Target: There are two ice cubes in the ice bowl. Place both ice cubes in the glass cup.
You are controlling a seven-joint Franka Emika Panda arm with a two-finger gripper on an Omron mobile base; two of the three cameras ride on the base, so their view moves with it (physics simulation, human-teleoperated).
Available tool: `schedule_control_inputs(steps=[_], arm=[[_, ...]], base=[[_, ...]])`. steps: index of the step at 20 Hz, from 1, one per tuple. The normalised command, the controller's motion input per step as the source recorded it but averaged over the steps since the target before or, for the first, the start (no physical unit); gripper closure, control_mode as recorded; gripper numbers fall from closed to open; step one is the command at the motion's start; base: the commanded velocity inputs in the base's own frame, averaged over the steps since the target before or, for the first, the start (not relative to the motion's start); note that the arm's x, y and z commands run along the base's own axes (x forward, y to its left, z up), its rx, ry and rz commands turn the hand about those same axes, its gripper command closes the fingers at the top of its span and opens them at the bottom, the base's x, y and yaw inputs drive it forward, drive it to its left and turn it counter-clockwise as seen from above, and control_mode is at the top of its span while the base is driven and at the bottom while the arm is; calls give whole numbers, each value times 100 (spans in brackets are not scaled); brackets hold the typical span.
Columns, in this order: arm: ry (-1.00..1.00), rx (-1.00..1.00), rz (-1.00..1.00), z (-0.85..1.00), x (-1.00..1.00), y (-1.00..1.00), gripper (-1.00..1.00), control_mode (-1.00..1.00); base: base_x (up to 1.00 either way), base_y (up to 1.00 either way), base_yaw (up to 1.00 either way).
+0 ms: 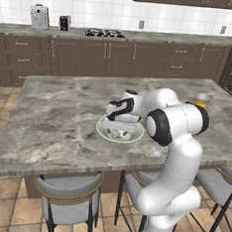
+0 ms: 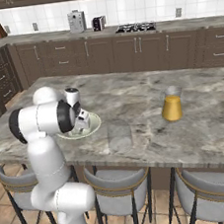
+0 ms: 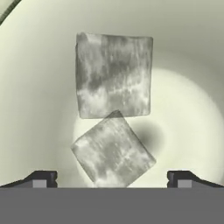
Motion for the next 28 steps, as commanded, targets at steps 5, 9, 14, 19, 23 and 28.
schedule_control_inputs(steps=[5,9,14,19,23,28], arm=[[0,0,0,-32,14,0,-100,-100],[-2,0,0,-19,28,8,-100,-100],[-2,0,-1,-15,24,7,100,-100],[-1,0,-2,-3,21,0,100,-100],[0,6,-10,38,-32,-8,100,-100],[-1,6,-21,100,-59,-35,100,-100]], base=[[0,0,0],[0,0,0],[0,0,0],[0,0,0],[0,0,0],[0,0,0]])
